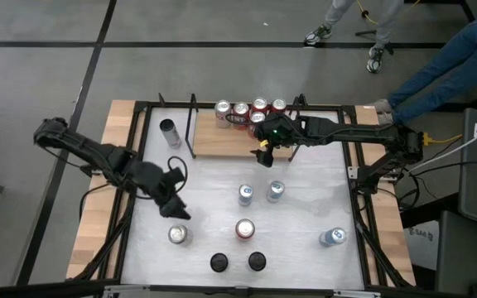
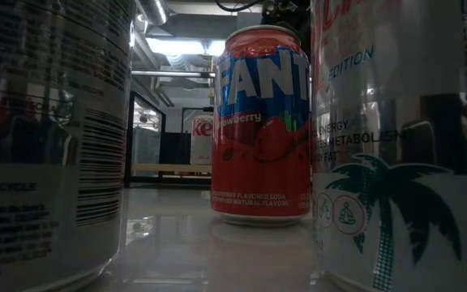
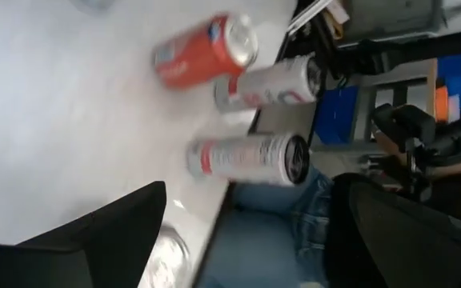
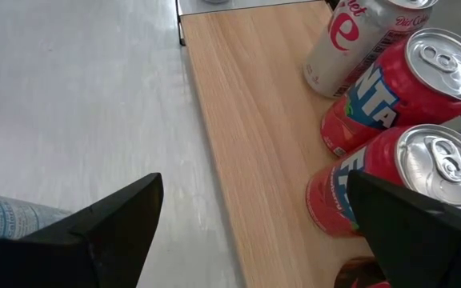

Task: Place canned beverage on shelf
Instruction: Put the red and silver soda can on the shelf aligned with other red and silver soda can

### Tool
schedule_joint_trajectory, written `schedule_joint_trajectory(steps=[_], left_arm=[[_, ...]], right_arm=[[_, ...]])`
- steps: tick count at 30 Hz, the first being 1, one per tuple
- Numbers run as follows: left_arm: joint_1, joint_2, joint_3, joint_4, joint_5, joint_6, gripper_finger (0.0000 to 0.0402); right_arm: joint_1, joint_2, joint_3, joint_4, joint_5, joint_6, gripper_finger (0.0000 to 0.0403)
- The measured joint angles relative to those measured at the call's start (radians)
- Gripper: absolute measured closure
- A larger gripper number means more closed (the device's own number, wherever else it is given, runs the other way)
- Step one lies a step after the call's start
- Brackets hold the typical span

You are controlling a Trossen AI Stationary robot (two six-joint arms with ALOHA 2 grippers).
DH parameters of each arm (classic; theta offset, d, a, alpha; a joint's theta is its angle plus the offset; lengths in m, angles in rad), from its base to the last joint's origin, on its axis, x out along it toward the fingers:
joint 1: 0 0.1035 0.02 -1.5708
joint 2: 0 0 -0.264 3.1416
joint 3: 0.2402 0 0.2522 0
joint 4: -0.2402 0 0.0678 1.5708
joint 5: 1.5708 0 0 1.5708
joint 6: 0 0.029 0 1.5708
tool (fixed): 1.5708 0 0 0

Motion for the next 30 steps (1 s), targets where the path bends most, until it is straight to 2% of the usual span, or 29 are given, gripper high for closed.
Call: schedule_joint_trajectory(steps=[4,6,12,16,22,30], left_arm=[[-0.083,0.000,0.003,-0.058,-0.028,-0.183,0.0011],[-0.117,0.003,0.029,-0.139,-0.055,-0.251,0.0011],[-0.180,0.070,0.182,-0.408,-0.207,-0.390,0.0011],[-0.196,0.160,0.259,-0.528,-0.201,-0.478,0.0011],[-0.222,0.305,0.315,-0.551,-0.134,-0.624,0.0011],[-0.243,0.458,0.390,-0.535,-0.158,-0.792,0.0011]], right_arm=[[0.000,0.000,0.000,0.000,0.000,0.000,0.0020],[0.000,0.000,0.000,0.000,0.000,0.000,0.0020],[0.000,0.000,0.000,0.000,0.000,0.000,0.0020],[0.000,0.000,0.000,0.000,0.000,0.000,0.0020],[0.000,0.000,0.000,0.000,0.000,0.000,0.0020],[0.000,0.000,0.000,0.000,0.000,0.000,0.0020]])
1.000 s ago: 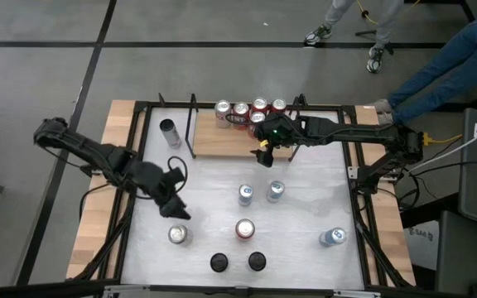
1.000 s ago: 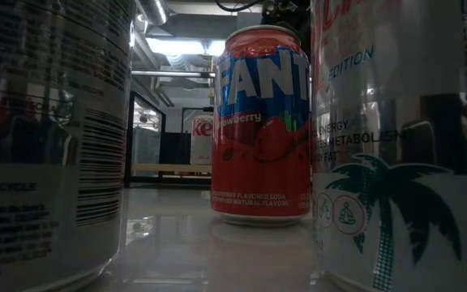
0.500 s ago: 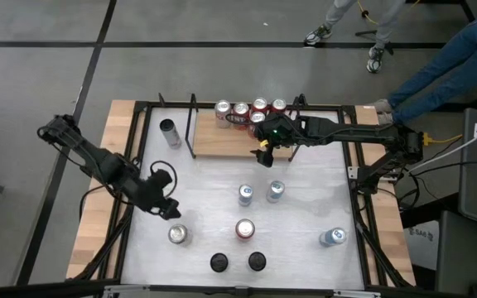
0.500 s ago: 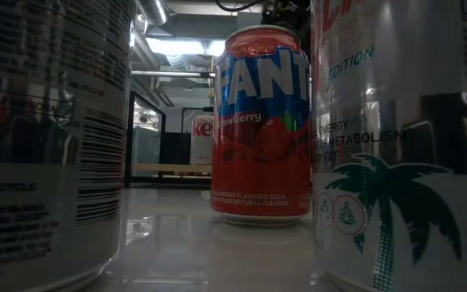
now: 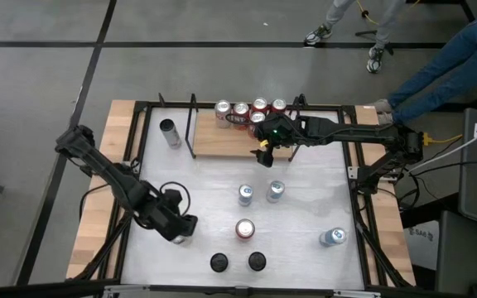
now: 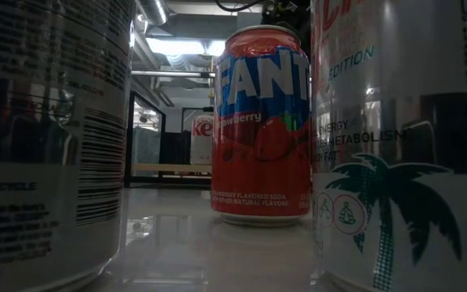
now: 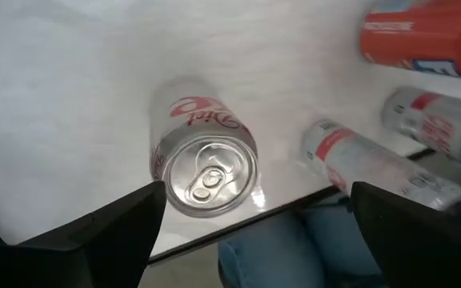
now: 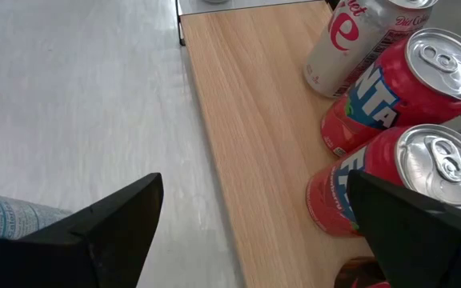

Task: Place canned beverage on shelf
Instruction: Put the red and silver soda can on the shelf aligned with other red and silver soda can

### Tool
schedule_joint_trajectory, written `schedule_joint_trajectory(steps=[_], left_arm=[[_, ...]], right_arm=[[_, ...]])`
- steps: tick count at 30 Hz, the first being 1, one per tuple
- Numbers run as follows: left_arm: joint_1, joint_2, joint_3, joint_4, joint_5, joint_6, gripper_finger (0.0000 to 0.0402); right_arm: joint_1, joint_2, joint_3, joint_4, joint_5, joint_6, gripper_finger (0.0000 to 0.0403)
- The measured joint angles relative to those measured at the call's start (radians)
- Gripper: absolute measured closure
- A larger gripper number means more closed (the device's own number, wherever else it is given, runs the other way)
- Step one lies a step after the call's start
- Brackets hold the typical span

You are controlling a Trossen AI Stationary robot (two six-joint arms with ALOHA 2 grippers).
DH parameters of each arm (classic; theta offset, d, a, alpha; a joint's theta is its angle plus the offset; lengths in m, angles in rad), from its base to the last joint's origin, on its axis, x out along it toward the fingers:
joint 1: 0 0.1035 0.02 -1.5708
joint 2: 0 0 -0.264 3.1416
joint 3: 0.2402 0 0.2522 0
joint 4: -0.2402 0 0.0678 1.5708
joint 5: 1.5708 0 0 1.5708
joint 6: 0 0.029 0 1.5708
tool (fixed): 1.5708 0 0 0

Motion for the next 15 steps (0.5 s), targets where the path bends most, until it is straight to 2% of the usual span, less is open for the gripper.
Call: schedule_joint_trajectory(steps=[15], left_arm=[[-0.016,0.129,0.003,-0.022,0.049,-0.157,0.0011]], right_arm=[[0.000,0.000,0.000,0.000,0.000,0.000,0.0020]])
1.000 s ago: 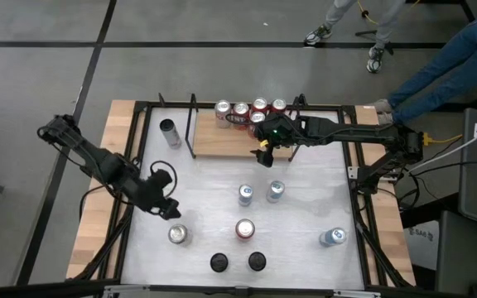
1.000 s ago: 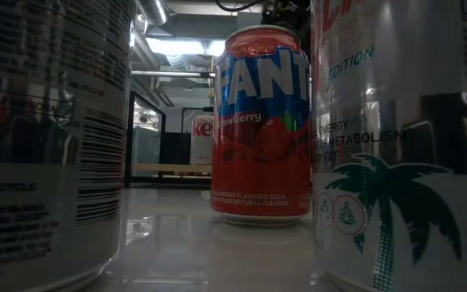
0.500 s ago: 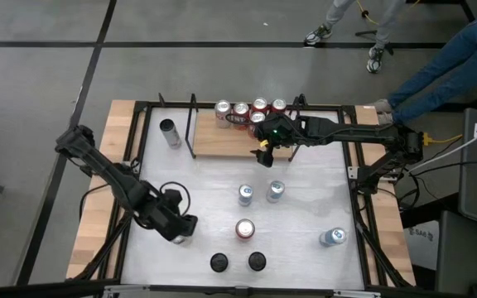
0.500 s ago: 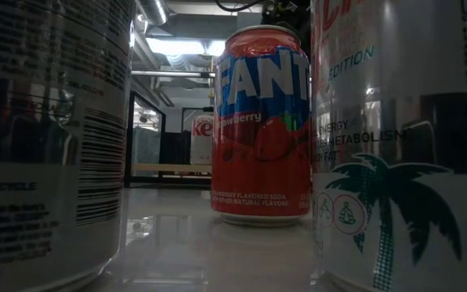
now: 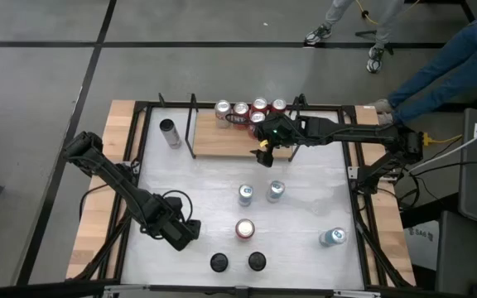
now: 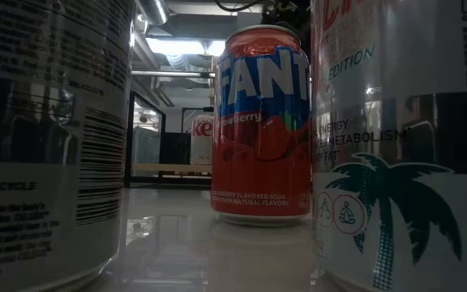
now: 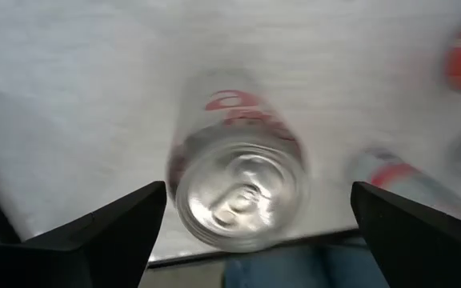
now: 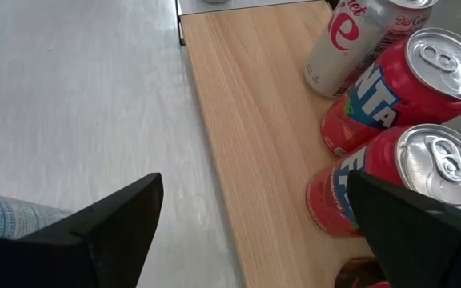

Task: Place canned beverage on shelf
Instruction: Put the red and silver soda can on the shelf aligned with other red and silver soda can

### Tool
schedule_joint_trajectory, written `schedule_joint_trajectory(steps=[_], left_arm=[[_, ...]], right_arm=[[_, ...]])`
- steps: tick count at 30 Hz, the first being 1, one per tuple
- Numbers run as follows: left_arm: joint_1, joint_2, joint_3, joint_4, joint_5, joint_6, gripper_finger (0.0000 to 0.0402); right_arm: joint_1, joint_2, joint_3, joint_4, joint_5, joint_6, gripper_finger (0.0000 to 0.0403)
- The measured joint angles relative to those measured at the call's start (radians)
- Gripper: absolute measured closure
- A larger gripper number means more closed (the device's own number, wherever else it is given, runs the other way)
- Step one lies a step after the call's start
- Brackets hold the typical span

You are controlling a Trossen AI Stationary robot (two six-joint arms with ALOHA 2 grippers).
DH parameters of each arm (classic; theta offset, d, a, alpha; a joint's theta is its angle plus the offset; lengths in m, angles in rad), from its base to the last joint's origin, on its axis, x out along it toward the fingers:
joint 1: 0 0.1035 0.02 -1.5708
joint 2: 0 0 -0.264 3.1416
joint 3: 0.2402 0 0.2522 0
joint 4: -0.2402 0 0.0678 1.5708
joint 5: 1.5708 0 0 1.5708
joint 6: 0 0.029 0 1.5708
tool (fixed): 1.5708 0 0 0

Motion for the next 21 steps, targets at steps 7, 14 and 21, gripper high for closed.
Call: schedule_joint_trajectory(steps=[7,14,21], left_arm=[[-0.012,0.052,0.000,-0.002,0.004,-0.020,0.0011],[-0.012,0.078,0.000,0.011,0.001,-0.019,0.0011],[-0.011,0.077,0.000,0.015,0.000,-0.019,0.0011]], right_arm=[[0.000,0.000,0.000,0.000,0.000,0.000,0.0020],[0.000,0.000,0.000,0.000,0.000,0.000,0.0020],[0.000,0.000,0.000,0.000,0.000,0.000,0.0020]])
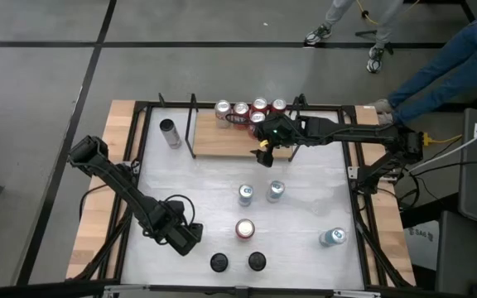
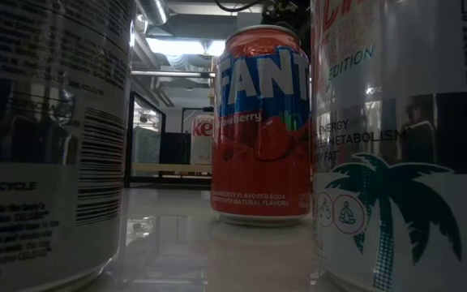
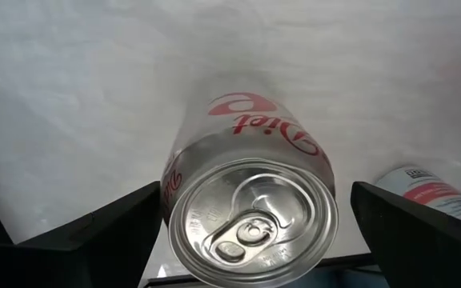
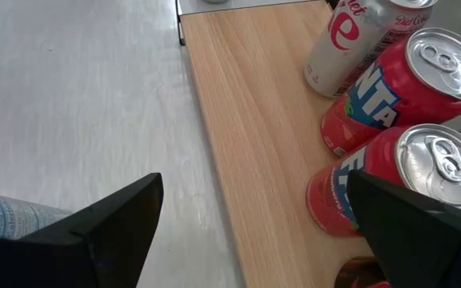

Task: Place canned beverage on shelf
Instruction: Put the red and silver soda can on the shelf aligned with other red and silver soda can

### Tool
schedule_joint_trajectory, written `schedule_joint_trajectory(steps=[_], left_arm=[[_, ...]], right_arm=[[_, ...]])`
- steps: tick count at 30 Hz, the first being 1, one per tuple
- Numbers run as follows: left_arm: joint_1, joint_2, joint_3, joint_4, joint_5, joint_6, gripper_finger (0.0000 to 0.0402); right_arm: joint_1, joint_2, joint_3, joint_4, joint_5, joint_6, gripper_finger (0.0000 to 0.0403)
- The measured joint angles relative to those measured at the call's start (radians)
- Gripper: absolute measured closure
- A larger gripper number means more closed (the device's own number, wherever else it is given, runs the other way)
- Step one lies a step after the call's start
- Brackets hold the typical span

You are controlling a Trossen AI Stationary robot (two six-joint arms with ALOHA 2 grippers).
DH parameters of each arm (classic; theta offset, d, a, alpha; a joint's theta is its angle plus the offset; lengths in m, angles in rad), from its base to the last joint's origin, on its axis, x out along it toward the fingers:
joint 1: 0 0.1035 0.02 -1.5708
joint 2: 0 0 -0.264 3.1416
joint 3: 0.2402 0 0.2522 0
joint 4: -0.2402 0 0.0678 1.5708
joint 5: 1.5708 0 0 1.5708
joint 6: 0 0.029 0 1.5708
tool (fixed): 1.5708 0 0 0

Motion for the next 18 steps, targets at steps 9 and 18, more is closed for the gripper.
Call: schedule_joint_trajectory(steps=[9,18], left_arm=[[0.000,0.000,0.000,0.000,0.000,-0.017,0.0011],[0.002,0.000,0.000,-0.001,0.013,-0.192,0.0011]], right_arm=[[0.000,0.000,0.000,0.000,0.000,0.000,0.0020],[0.000,0.000,0.000,0.000,0.000,0.000,0.0020]])
